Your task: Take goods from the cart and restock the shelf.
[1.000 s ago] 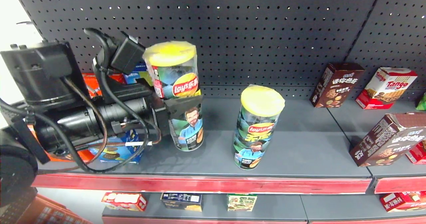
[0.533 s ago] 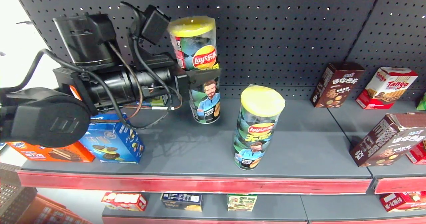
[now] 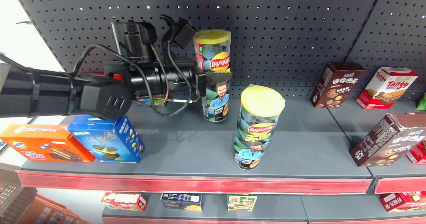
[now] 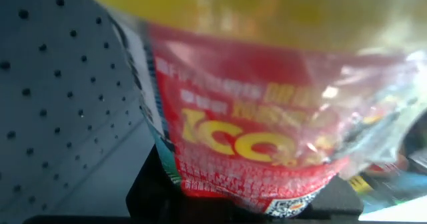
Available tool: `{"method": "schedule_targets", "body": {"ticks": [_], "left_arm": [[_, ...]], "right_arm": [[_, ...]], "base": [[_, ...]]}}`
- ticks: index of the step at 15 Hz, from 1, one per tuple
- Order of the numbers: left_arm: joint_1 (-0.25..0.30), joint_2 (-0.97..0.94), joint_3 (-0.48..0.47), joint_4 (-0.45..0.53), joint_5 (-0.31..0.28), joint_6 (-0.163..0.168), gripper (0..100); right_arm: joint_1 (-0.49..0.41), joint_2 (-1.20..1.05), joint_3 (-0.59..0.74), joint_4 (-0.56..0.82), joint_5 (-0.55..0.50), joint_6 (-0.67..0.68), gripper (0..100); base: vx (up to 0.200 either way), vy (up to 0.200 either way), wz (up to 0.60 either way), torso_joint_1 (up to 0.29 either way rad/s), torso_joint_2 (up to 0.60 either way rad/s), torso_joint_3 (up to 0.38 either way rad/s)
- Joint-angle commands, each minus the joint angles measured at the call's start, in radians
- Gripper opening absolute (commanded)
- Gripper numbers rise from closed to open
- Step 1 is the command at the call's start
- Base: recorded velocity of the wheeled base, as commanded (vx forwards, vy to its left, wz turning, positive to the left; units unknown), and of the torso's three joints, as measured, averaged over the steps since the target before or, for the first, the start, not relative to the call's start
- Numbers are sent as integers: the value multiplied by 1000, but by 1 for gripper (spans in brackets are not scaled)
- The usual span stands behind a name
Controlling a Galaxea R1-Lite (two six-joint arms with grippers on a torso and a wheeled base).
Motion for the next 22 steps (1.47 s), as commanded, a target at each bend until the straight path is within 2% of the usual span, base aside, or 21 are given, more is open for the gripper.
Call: {"method": "schedule_targets", "body": {"ticks": [1,2,3,5,8,15,22], "left_arm": [[2,87,-117,27,-5,15,0],[1,92,-124,25,-5,16,0],[1,133,-166,25,-24,35,0],[2,178,-215,25,-80,44,0],[-1,233,-287,25,-80,44,0],[-7,301,-344,25,-80,50,0],[-24,333,-344,17,-80,50,0]], "right_arm": [[0,3,0,0,0,0,100],[0,3,0,0,0,0,100],[0,3,0,0,0,0,100],[0,3,0,0,0,0,100],[0,3,0,0,0,0,100],[0,3,0,0,0,0,100],[0,3,0,0,0,0,100]], "base": [[0,0,0,0,0,0],[0,0,0,0,0,0],[0,0,0,0,0,0],[0,0,0,0,0,0],[0,0,0,0,0,0],[0,0,0,0,0,0],[0,0,0,0,0,0]]}}
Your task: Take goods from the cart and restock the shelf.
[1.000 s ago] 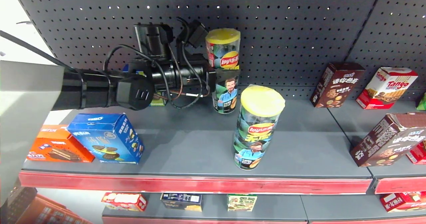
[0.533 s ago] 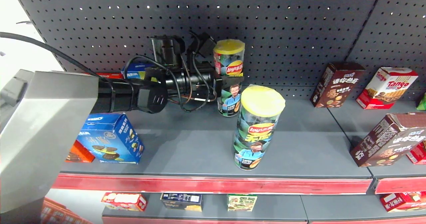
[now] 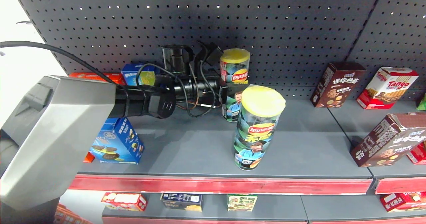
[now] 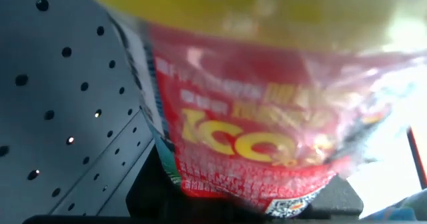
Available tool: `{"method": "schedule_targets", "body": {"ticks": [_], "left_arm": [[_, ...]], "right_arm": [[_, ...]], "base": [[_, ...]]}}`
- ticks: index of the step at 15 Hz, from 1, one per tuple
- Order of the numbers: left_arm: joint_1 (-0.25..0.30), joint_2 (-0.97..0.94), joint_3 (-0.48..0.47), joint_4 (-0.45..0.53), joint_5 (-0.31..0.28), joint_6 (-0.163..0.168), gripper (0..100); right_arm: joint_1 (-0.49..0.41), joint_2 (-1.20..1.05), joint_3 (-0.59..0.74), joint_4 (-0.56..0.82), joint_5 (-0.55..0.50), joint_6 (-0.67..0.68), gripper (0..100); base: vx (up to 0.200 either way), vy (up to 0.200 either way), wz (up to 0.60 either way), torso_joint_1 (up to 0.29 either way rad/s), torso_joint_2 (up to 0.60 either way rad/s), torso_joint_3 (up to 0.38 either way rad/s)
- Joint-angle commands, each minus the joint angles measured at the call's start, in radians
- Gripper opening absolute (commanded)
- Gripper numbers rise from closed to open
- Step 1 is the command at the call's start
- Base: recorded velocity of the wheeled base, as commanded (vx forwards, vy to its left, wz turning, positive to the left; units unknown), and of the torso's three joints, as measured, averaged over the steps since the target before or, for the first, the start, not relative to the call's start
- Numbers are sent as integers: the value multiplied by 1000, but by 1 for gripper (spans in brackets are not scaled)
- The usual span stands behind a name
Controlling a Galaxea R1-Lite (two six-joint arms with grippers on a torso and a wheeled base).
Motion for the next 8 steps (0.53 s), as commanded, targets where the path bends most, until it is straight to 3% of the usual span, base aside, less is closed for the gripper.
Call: {"method": "schedule_targets", "body": {"ticks": [1,5,8], "left_arm": [[-2,9,0,0,0,1,100],[1,0,25,1,16,6,100],[10,-89,117,12,107,73,100]], "right_arm": [[0,3,0,0,0,0,100],[0,3,0,0,0,0,100],[0,3,0,0,0,0,100]], "base": [[0,0,0,0,0,0],[0,0,0,0,0,0],[0,0,0,0,0,0]]}}
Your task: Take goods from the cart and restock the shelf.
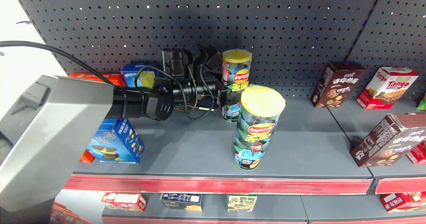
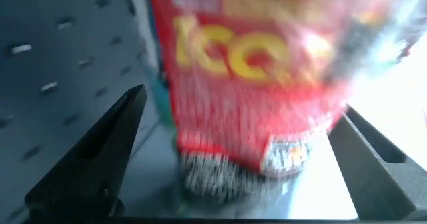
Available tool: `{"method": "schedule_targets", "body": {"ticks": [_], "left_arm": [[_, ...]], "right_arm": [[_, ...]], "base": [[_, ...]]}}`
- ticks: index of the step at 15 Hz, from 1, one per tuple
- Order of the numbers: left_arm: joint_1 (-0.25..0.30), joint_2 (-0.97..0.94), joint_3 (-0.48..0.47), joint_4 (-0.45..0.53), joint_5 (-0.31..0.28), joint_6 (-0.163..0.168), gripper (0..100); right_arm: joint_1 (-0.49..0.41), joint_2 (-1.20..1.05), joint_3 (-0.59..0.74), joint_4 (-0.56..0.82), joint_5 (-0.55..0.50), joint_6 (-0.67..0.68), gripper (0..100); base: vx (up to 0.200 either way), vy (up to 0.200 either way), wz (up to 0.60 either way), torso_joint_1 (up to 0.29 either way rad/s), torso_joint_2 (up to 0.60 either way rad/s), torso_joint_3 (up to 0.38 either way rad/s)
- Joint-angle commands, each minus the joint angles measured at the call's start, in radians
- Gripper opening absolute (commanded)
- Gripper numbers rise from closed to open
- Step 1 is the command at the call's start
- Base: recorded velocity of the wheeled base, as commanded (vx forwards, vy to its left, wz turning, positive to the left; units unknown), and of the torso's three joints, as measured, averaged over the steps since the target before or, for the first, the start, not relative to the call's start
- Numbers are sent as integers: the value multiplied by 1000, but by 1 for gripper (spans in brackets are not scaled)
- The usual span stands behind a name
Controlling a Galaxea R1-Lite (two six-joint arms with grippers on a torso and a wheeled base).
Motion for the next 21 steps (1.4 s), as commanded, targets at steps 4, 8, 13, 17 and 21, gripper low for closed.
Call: {"method": "schedule_targets", "body": {"ticks": [4,8,13,17,21], "left_arm": [[3,-190,225,1,123,99,100],[1,-253,329,-1,258,142,100],[-6,-245,345,-1,357,207,100],[-14,-218,332,-1,399,207,100],[-14,-193,306,-2,455,207,100]], "right_arm": [[0,2,0,0,0,-1,100],[0,2,0,0,0,-1,100],[0,2,0,0,0,-1,100],[0,2,0,0,0,-1,100],[0,2,0,0,0,-1,100]], "base": [[0,0,0,0,0,0],[0,0,0,0,0,0],[0,0,0,0,0,0],[0,0,0,0,0,0],[0,0,0,0,0,0]]}}
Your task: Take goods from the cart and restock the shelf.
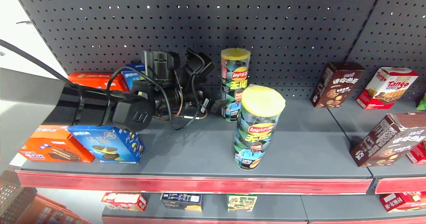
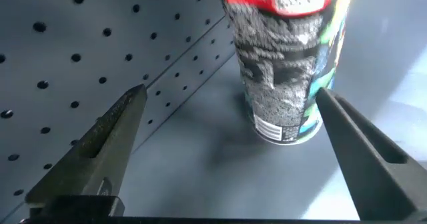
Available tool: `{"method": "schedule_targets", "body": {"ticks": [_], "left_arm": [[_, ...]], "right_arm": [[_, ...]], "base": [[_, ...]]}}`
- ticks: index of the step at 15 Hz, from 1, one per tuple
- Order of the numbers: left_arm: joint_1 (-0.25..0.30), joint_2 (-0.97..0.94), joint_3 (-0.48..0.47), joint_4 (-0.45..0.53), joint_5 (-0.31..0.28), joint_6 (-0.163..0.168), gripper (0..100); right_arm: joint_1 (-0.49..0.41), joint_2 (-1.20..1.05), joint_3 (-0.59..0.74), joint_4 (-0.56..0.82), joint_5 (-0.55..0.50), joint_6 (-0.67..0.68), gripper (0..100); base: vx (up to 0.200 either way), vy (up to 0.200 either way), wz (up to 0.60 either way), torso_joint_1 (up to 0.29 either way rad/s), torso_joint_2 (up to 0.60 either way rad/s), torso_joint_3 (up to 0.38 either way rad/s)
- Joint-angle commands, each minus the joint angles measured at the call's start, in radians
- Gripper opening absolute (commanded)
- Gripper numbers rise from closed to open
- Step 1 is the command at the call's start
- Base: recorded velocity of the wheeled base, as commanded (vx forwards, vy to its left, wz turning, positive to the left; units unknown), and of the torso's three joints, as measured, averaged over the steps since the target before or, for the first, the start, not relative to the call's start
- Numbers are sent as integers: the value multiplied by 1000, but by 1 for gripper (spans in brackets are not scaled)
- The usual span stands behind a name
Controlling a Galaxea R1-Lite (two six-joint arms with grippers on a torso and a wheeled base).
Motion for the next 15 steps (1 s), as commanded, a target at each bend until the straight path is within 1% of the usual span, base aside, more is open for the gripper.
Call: {"method": "schedule_targets", "body": {"ticks": [1,6,10,12,13,14,15], "left_arm": [[0,28,-21,-1,13,0,100],[5,32,-22,-4,16,0,100],[8,20,-4,-11,16,0,100],[11,-3,-1,-17,76,15,100],[11,-3,-1,-19,78,26,100],[11,-1,-1,-19,81,44,100],[11,-1,-1,-17,82,44,100]], "right_arm": [[0,1,0,0,0,0,100],[0,1,0,0,0,0,100],[0,1,0,0,0,0,100],[0,1,0,0,2,0,100],[0,1,0,0,0,0,100],[0,1,0,0,0,0,100],[0,1,0,0,0,0,100]], "base": [[0,0,0,0,0,0],[0,0,0,0,0,0],[0,0,0,0,0,0],[0,0,0,0,0,0],[0,0,0,0,0,0],[0,0,0,0,0,0],[0,0,0,0,0,0]]}}
